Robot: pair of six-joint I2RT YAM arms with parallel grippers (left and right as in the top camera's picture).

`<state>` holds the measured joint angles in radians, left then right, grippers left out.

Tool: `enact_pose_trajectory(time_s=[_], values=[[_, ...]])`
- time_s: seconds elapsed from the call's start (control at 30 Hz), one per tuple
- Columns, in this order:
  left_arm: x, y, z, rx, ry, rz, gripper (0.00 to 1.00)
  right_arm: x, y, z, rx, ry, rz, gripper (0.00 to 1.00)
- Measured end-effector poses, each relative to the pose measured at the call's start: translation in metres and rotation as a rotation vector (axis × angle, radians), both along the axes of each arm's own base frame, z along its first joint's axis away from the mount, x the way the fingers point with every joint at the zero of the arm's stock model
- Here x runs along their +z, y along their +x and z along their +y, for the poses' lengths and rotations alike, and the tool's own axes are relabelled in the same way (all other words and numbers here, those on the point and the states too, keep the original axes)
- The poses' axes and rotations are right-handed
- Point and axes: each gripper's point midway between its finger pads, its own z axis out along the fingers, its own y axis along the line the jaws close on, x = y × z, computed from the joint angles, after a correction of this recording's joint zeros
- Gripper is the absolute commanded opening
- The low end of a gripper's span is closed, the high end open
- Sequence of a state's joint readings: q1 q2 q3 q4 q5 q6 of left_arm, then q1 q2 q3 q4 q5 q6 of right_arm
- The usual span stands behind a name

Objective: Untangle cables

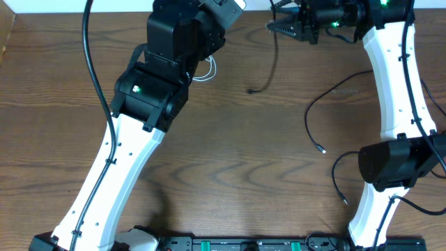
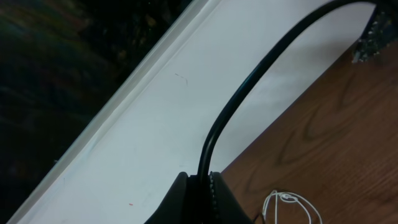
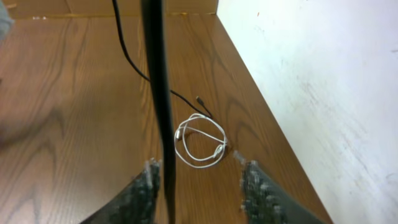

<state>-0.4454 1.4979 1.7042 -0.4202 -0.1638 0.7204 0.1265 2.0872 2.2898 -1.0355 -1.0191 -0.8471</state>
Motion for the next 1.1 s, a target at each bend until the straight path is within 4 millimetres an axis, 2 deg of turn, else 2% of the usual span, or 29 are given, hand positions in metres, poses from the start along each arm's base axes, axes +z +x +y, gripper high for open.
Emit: enact_pose_trajectory(time_s=[0.03,0.23,0.43,0.5,0.63,0.73,0.83,0.87,0.97,1.0,1.03,1.1], values=[[0.000,0.000,0.000,0.001,-0.002,0.001,0.08,0.000,0.000,0.000,0.002,0.001,-0.003,0.47],[-0.005,-0.001,0.002,0.006,-0.001,0.020,0.07,0.002,0.000,0.001,0.008,0.009,-0.008,0.36],[-0.006,-0.001,0.002,0.006,0.002,0.027,0.07,0.005,-0.002,0.002,0.021,0.024,-0.008,0.47],[-0.006,-0.001,0.002,0.006,0.002,0.027,0.08,0.007,-0.002,0.003,0.029,0.033,-0.017,0.45],[-0.010,-0.003,0.003,0.008,0.002,0.043,0.07,0.010,-0.003,0.005,0.042,0.050,-0.023,0.31],[-0.011,-0.003,0.003,0.009,0.000,0.047,0.08,0.011,-0.004,0.005,0.045,0.056,-0.021,0.25],[-0.011,-0.003,0.001,0.006,0.000,0.048,0.07,0.012,-0.005,0.006,0.049,0.060,-0.021,0.16],[-0.011,-0.004,0.000,0.003,0.000,0.047,0.08,0.012,-0.005,0.006,0.050,0.062,-0.019,0.08],[-0.011,-0.005,-0.004,-0.006,0.000,0.048,0.08,0.013,-0.005,0.006,0.053,0.066,-0.016,0.01],[-0.011,-0.006,-0.005,-0.008,-0.001,0.048,0.59,0.013,-0.006,0.006,0.053,0.067,-0.016,0.01],[-0.011,-0.006,-0.005,-0.008,-0.003,0.048,0.98,0.013,-0.006,0.006,0.054,0.068,-0.017,0.01],[-0.011,-0.006,-0.005,-0.007,-0.007,0.048,0.98,0.013,-0.005,0.006,0.052,0.067,-0.017,0.01]])
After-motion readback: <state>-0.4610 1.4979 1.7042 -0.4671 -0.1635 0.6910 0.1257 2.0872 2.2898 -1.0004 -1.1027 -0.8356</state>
